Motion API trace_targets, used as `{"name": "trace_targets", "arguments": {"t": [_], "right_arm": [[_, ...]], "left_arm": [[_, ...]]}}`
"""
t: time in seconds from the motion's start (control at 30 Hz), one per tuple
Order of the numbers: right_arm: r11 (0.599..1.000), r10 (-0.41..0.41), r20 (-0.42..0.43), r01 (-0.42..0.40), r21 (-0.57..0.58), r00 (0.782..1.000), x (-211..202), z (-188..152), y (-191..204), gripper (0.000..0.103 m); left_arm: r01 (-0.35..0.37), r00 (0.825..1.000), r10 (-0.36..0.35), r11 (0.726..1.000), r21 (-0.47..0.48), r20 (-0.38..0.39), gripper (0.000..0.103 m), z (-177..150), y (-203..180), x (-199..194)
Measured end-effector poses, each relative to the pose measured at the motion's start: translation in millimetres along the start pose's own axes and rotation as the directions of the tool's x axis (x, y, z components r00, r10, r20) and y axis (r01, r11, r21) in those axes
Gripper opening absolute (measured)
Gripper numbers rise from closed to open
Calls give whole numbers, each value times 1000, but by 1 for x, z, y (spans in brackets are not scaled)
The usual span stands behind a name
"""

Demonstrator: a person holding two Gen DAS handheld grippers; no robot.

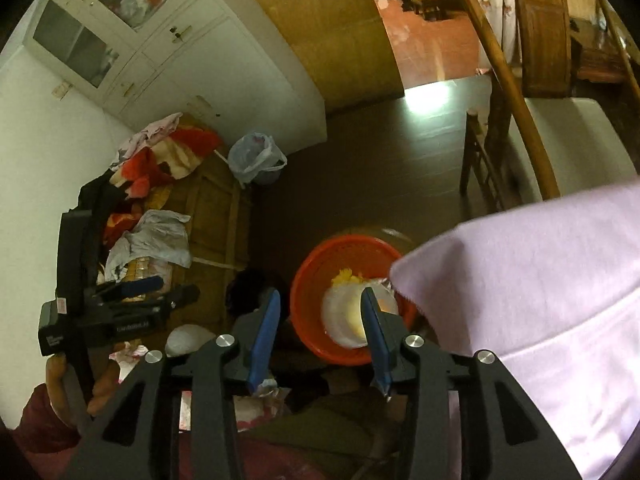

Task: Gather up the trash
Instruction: 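Carry both items over the red basket and open both tools to drop them, then move both open tools back over the table toward the remaining trash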

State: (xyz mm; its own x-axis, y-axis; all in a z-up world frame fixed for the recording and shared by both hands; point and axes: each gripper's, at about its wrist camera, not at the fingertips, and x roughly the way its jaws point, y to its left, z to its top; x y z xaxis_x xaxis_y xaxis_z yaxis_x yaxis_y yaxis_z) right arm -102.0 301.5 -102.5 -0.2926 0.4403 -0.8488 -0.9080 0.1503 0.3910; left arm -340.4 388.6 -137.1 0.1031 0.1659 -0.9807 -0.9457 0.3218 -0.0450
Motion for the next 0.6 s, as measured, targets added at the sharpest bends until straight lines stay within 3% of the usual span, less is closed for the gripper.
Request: {"name": "trace_targets", "arguments": {"t": [0.17, 0.33, 0.6], "right_arm": [[999, -46, 25, 45, 18, 999, -18, -4, -7, 41], [991, -102, 68, 95, 96, 992, -44, -18, -32, 41], [944, -204, 164, 149, 295, 965, -102, -62, -89, 42]], "left_arm": [[30, 999, -30, 999, 24, 14, 82, 9, -10, -2], [66, 997, -70, 990, 122, 28, 82, 20, -49, -4], [109, 991, -129, 933, 343, 37, 82, 29, -138, -12]]}}
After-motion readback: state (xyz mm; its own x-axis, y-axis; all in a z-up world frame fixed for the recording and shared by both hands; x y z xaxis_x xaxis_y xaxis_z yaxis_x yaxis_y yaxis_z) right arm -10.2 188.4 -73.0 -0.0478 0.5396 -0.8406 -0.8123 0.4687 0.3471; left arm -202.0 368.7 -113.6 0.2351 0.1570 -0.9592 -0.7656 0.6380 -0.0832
